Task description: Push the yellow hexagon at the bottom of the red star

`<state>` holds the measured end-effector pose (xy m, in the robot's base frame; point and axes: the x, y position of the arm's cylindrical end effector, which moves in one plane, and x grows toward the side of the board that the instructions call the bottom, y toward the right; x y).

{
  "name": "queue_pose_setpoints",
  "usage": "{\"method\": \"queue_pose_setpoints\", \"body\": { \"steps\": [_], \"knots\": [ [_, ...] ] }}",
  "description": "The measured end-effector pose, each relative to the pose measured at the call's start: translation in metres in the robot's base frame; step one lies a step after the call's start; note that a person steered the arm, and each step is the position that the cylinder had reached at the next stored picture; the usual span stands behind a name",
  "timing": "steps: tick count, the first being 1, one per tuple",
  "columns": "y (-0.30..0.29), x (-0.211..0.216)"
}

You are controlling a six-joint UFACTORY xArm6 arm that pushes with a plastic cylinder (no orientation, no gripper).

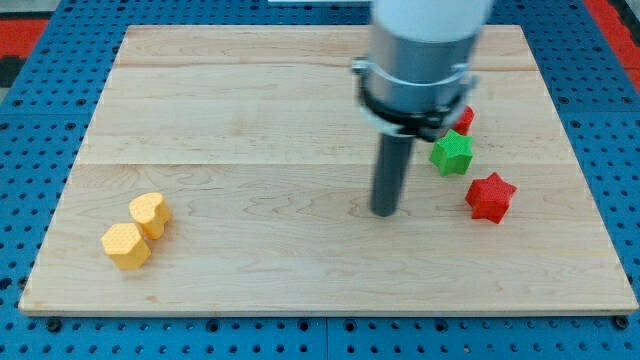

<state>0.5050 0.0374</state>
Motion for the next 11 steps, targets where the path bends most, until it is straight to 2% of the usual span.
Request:
{"method": "queue_pose_setpoints", "body": {
  "steps": [1, 2, 3, 4, 5, 6, 7, 9, 10, 11],
  "knots": [
    [-0.050, -0.002],
    [-0.063, -0.028],
    [-0.140, -0.065],
    [-0.242, -0.065],
    [-0.310, -0.001],
    [-0.311, 0.042],
    [-0.256, 0.055],
    [-0.121, 0.059],
    [-0.078, 0.061],
    [-0.072, 0.051]
  ]
}}
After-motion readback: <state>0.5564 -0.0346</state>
